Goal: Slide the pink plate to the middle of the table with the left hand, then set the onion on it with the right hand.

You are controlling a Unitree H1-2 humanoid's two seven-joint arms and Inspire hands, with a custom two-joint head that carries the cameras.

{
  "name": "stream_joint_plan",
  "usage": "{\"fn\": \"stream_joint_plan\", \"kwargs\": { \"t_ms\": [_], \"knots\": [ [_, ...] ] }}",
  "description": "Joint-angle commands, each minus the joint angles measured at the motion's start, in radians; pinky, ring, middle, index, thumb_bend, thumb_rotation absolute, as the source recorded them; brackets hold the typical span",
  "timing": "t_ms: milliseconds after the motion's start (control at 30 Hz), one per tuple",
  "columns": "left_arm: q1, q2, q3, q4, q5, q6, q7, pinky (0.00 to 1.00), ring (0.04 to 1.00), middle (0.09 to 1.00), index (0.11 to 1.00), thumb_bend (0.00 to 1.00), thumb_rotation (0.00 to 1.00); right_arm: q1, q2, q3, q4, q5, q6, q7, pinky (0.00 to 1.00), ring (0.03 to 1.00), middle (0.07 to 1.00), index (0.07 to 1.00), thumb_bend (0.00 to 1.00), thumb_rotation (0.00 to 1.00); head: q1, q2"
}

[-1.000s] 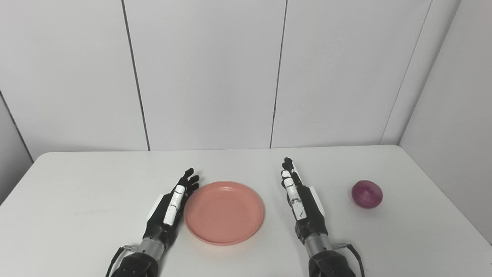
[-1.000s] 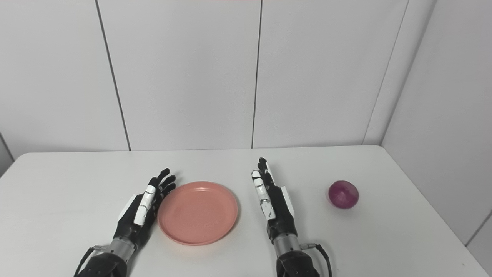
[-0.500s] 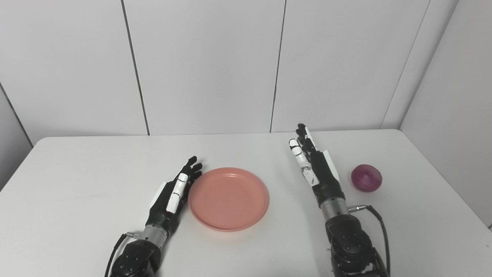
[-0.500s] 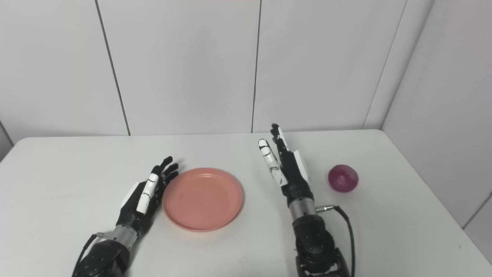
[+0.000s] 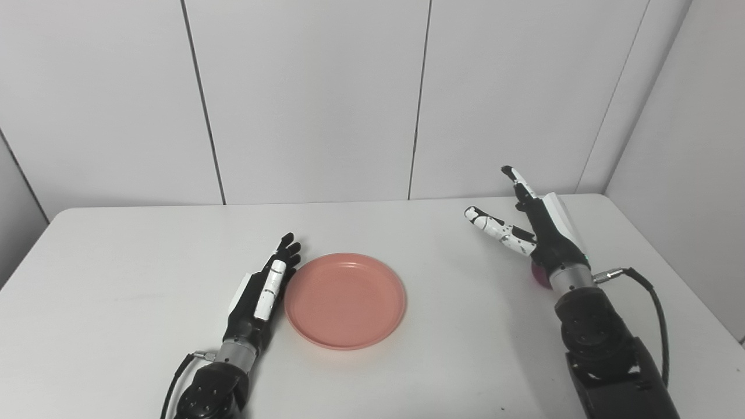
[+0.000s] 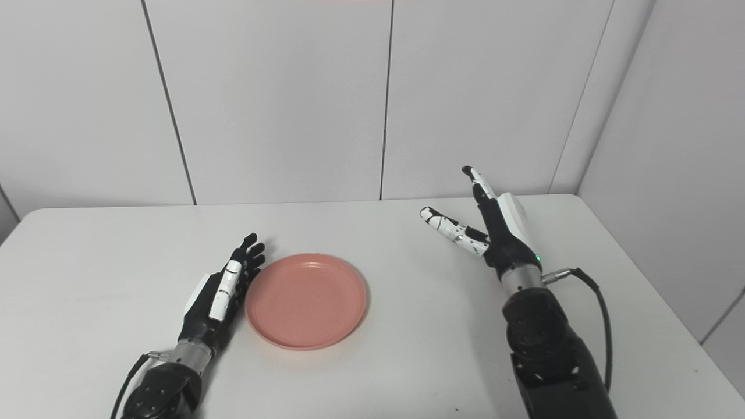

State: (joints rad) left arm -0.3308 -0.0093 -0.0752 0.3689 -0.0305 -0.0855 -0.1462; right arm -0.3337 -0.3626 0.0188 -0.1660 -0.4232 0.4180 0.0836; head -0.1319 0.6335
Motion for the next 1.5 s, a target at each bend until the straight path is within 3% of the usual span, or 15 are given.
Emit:
{"fn": "stream_joint_plan", "kwargs": {
  "t_ms": [0, 333, 400, 533, 933, 1100, 1300, 1367, 1467],
  "knots": [
    [-0.030, -0.003, 0.001, 0.003, 0.015, -0.048, 0.017, 0.98, 0.971, 0.973, 0.978, 0.65, 1.00, -0.055, -0.046, -0.003, -0.048, -0.035, 0.025, 0.016, 0.86, 0.939, 0.956, 0.941, 0.64, 0.66, 0.017, -0.003],
    [-0.032, -0.016, -0.001, 0.004, 0.038, -0.047, 0.047, 0.97, 0.969, 0.971, 0.971, 0.63, 1.00, -0.056, -0.076, -0.053, -0.046, -0.129, 0.051, 0.093, 0.82, 0.910, 0.930, 0.907, 0.68, 0.54, 0.073, -0.016],
    [-0.033, -0.020, -0.001, 0.004, 0.040, -0.047, 0.052, 0.98, 0.974, 0.974, 0.974, 0.62, 1.00, -0.056, -0.082, -0.063, -0.042, -0.129, 0.051, 0.103, 0.80, 0.904, 0.930, 0.901, 0.71, 0.46, 0.080, -0.020],
    [-0.033, -0.020, -0.005, 0.006, 0.042, -0.055, 0.052, 0.99, 0.978, 0.979, 0.984, 0.61, 1.00, -0.057, -0.093, -0.071, -0.037, -0.140, 0.051, 0.122, 0.79, 0.898, 0.926, 0.902, 0.74, 0.42, 0.067, -0.027],
    [-0.033, -0.009, 0.003, 0.024, 0.034, -0.068, 0.051, 0.98, 0.972, 0.972, 0.977, 0.63, 1.00, -0.074, -0.047, -0.140, -0.021, -0.355, 0.052, 0.293, 0.79, 0.910, 0.937, 0.918, 0.83, 0.44, 0.015, -0.045],
    [-0.033, 0.002, 0.009, 0.039, 0.018, -0.092, 0.032, 0.98, 0.976, 0.977, 0.984, 0.63, 1.00, -0.077, -0.034, -0.162, -0.026, -0.437, 0.052, 0.359, 0.78, 0.904, 0.939, 0.922, 0.87, 0.43, -0.047, -0.060],
    [-0.033, 0.023, 0.022, 0.063, 0.003, -0.110, 0.008, 0.97, 0.974, 0.978, 0.988, 0.65, 1.00, -0.080, -0.013, -0.163, -0.019, -0.554, 0.052, 0.446, 0.76, 0.883, 0.929, 0.914, 0.91, 0.48, -0.164, -0.085],
    [-0.033, 0.028, 0.028, 0.069, -0.005, -0.112, -0.001, 0.97, 0.972, 0.977, 0.987, 0.66, 1.00, -0.080, -0.006, -0.164, -0.009, -0.557, 0.052, 0.450, 0.75, 0.876, 0.925, 0.914, 0.92, 0.48, -0.174, -0.087],
    [-0.035, 0.039, 0.041, 0.094, -0.021, -0.130, -0.019, 0.96, 0.969, 0.975, 0.985, 0.67, 1.00, -0.084, 0.011, -0.154, 0.010, -0.616, 0.052, 0.465, 0.76, 0.878, 0.918, 0.913, 0.95, 0.55, -0.247, -0.103]
  ]
}}
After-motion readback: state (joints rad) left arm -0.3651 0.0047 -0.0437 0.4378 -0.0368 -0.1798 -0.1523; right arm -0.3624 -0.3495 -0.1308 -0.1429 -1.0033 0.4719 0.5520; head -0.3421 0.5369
